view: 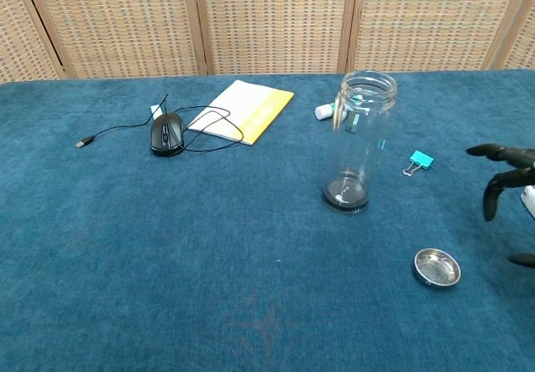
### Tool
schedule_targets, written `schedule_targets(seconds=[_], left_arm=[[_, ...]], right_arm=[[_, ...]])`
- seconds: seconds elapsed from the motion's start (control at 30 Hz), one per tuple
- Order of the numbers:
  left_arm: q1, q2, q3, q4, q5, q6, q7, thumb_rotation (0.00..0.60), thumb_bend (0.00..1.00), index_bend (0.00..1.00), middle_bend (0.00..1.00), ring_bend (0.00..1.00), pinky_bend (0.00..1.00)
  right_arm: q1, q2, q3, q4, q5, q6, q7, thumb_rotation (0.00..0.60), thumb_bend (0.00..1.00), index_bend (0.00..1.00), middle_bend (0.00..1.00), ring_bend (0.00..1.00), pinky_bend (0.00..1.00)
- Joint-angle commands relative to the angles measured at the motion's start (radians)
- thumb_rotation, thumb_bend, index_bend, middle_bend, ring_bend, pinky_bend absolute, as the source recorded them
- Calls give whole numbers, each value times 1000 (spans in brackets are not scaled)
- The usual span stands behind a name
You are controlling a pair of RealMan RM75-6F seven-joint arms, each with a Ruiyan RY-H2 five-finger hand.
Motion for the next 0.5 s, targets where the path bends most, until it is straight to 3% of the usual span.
schedule_targets(seconds=[0.03, 0.5], left_arm=[[-4, -1, -1, 3, 1, -4, 0, 600, 55, 0, 0, 0, 0], [-9, -9, -3, 23, 6, -1, -20, 600, 55, 0, 0, 0, 0]], right_arm=[[14, -24, 7, -6, 34, -27, -18, 600, 376, 495, 0, 0, 0], [39, -73, 0, -23, 92, -74, -50, 600, 463, 500, 0, 0, 0]])
